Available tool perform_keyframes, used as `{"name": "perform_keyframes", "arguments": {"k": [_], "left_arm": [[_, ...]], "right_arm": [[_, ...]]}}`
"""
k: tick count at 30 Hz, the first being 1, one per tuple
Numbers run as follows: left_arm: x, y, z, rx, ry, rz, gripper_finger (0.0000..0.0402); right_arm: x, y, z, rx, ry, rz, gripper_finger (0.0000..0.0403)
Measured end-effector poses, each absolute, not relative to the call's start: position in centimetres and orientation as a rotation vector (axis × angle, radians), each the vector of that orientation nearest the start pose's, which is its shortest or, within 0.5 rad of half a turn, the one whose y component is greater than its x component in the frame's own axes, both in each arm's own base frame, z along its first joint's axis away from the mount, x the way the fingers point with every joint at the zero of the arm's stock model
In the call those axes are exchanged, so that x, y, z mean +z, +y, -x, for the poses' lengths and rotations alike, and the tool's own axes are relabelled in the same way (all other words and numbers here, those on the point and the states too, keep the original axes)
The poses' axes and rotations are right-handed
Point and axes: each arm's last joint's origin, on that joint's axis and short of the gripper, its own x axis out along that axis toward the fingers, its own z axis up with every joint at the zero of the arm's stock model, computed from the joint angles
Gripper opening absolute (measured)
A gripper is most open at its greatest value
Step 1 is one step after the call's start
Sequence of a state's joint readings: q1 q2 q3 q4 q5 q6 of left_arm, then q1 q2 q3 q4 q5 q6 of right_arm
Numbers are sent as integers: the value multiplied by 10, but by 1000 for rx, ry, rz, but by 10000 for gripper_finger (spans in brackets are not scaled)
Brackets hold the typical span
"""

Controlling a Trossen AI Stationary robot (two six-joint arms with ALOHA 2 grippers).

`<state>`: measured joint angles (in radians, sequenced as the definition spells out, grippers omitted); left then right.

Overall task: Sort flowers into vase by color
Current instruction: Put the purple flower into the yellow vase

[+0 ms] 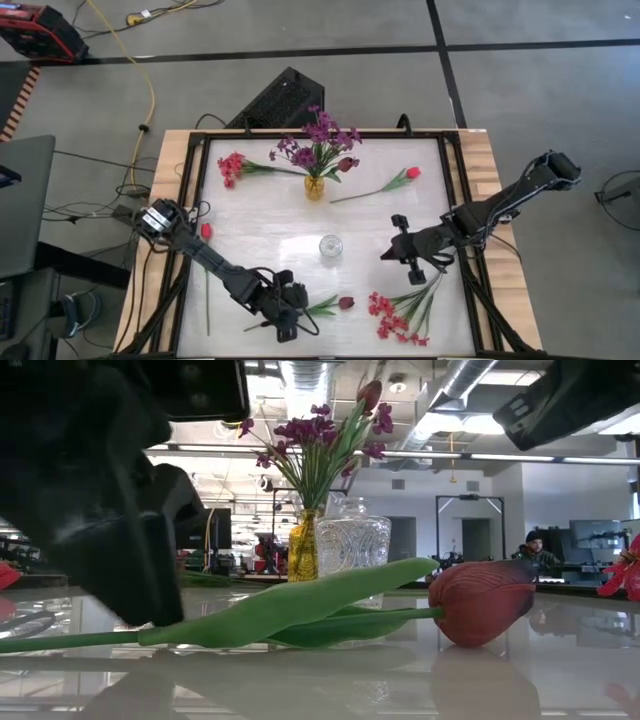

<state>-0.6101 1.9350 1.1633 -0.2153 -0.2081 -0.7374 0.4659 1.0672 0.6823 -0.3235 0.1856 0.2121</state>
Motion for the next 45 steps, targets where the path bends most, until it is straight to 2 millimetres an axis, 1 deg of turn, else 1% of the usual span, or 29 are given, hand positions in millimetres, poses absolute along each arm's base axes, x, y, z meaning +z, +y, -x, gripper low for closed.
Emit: {"name": "perform_keyframes", "arguments": {"k": [3,6,9,11,13,16,17,19,21,22,25,29,31,32,34,36,39,41,45], "left_arm": [[138,-223,-314,-51,993,252,120],[126,-230,-311,-41,1009,218,120],[114,-232,-312,-26,1031,207,119],[113,-231,-312,-19,1037,210,108],[113,-230,-311,-14,1044,202,82],[122,-226,-310,-5,1033,165,22],[125,-223,-310,13,1028,154,12],[132,-215,-306,78,1016,109,7],[144,-207,-304,136,961,25,3],[155,-204,-305,142,912,-3,2],[194,-195,-305,202,741,-79,1],[239,-175,-299,333,557,-189,0],[263,-164,-296,387,438,-218,0],[272,-158,-294,408,384,-228,0],[283,-146,-292,401,287,-227,0],[283,-131,-292,303,190,-206,0],[280,-101,-292,157,-9,-161,0],[275,-80,-289,144,-126,-154,0],[261,-38,-279,214,-311,-185,0]], "right_arm": [[236,91,-195,194,700,25,27],[236,91,-195,197,698,29,27],[236,92,-195,204,692,44,27],[236,92,-195,208,686,54,27],[237,92,-196,209,683,55,27],[237,92,-196,209,683,55,27],[237,92,-196,209,682,54,27],[237,92,-196,208,683,54,27],[236,91,-196,207,685,55,27],[236,91,-195,207,688,56,27],[236,91,-195,206,693,58,27],[236,91,-195,204,696,59,27],[236,90,-196,199,697,57,27],[236,89,-196,197,697,56,27],[236,88,-196,193,697,60,27],[235,87,-197,192,696,72,27],[235,87,-196,194,700,81,27],[235,87,-196,199,696,93,27],[235,87,-197,200,696,96,27]]}}
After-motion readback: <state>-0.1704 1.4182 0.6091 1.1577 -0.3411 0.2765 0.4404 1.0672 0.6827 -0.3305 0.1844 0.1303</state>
